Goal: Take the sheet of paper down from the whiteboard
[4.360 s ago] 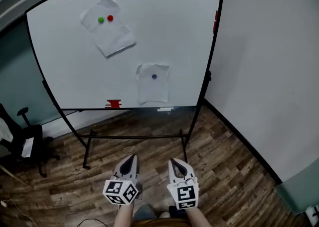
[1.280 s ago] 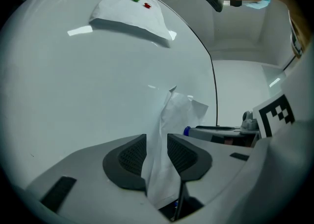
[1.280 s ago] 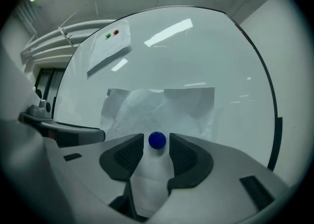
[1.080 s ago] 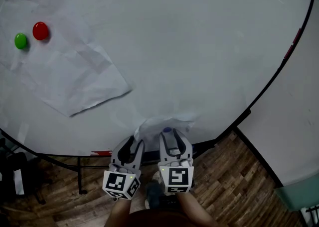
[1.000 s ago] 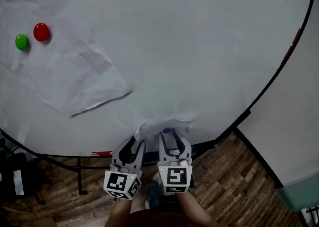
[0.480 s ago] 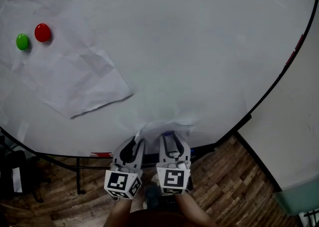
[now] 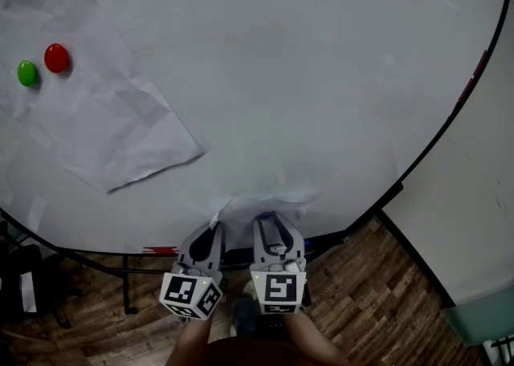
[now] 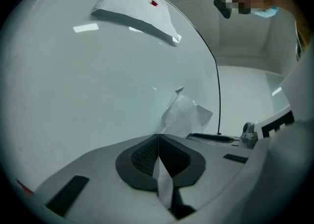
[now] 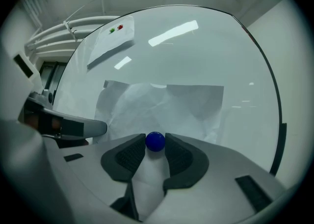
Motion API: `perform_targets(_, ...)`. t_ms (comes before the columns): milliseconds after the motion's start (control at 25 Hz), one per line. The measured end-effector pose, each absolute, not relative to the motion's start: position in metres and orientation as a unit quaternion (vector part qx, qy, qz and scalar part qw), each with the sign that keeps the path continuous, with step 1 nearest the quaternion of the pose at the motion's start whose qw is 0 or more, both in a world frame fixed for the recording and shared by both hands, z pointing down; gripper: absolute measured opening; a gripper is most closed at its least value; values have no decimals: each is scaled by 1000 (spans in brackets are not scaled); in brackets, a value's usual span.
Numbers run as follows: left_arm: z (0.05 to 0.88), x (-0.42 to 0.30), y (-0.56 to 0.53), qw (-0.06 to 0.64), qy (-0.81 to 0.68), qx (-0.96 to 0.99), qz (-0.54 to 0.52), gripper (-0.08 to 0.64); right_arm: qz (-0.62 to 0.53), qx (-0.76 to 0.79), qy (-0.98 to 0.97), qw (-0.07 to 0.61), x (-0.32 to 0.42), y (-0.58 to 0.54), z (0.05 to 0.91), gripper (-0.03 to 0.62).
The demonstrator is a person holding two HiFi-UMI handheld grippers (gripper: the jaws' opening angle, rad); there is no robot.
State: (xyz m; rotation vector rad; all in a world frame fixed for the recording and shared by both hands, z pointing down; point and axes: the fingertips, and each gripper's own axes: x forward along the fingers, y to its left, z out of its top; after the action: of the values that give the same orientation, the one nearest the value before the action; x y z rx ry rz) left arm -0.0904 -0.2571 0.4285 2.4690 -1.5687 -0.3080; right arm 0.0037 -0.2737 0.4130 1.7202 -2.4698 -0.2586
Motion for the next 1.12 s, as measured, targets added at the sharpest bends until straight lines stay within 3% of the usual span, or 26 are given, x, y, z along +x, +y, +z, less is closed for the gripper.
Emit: perform_targets(1120,423,-108,-249,142,-540,815,-157,25,-78,555,-826,63,11,-258,417,138)
